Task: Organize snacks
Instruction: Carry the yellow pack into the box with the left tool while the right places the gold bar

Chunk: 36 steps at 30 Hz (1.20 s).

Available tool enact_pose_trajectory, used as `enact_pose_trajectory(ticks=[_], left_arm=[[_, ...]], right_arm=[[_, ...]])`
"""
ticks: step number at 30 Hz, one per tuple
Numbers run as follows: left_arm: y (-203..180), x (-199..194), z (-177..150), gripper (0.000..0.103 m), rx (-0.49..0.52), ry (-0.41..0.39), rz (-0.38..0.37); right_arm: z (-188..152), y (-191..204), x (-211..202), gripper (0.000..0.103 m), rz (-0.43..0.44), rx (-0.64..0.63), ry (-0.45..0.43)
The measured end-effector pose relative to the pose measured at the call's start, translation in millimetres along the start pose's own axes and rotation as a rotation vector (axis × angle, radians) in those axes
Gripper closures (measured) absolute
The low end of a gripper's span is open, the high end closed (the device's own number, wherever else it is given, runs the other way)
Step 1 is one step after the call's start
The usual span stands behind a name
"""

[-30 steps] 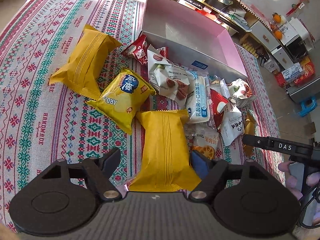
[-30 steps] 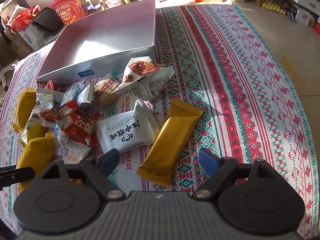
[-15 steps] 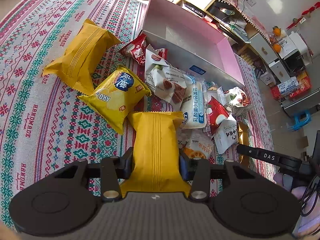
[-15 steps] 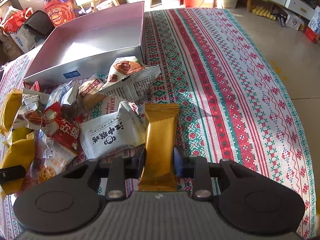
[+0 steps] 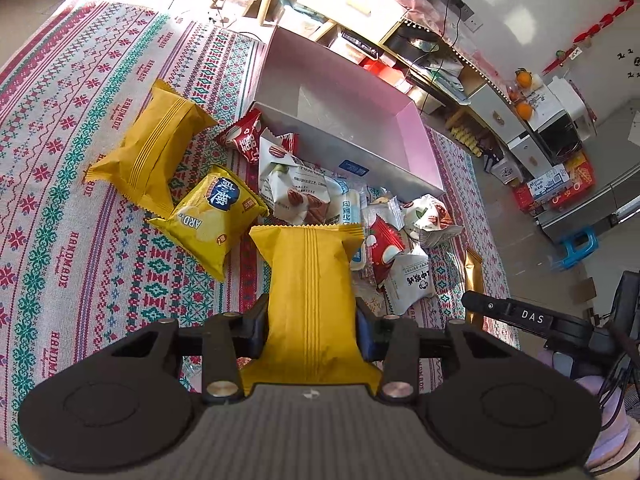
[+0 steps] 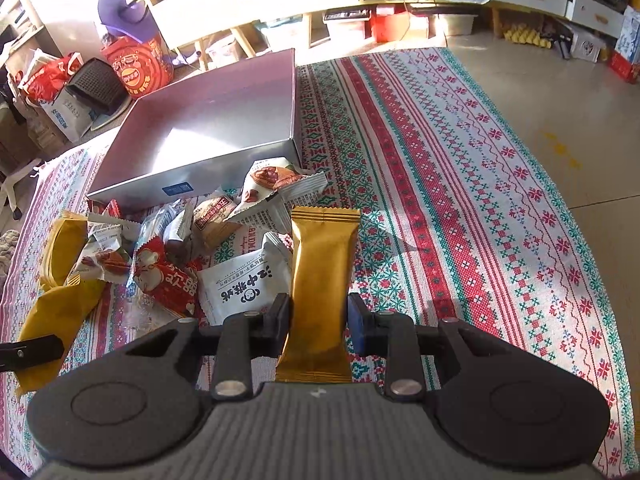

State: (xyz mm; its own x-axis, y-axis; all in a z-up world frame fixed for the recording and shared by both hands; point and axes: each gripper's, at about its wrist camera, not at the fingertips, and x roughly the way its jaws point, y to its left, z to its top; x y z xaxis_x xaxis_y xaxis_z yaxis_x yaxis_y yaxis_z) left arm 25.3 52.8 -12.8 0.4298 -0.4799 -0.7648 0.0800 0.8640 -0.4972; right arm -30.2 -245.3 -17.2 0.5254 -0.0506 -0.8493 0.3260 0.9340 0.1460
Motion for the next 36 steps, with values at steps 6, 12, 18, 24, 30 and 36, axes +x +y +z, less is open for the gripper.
enact_pose_trajectory(ticks=[6,12,18,24,30,36], left_arm=[[-10.3,-11.2,11.7,0.055,0.018,-0.034,-0.006],[-22.9,-3.4,35.2,0.055,0.036,-0.051,0.021],[-35.6,17.1,73.5,0.055,0.069,-0.090,0.055],[-41.3,61.2,99.4,0.055,0.084,-0.192,0.042],[-48.0,86.8,115.7,0.055,0.124,-0.295,0.065],[-36.0,105.1,114.4,0.055,0.117,-0.269,0.143]], right_arm=[[15.2,14.9,-16.4,0.076,0.040,-0.045,-0.036],[47.5,34.2,-18.0,0.076,0.068,-0.095,-0.058],[86.9,45.7,0.8,0.076,0.126,-0.089,-0.074],[108.9,38.7,45.1,0.076,0.189,-0.037,-0.082],[124.6,37.2,69.3,0.076,0.187,-0.069,-0.140],[124.5,35.9,85.3,0.076,0.167,-0.066,-0.117]])
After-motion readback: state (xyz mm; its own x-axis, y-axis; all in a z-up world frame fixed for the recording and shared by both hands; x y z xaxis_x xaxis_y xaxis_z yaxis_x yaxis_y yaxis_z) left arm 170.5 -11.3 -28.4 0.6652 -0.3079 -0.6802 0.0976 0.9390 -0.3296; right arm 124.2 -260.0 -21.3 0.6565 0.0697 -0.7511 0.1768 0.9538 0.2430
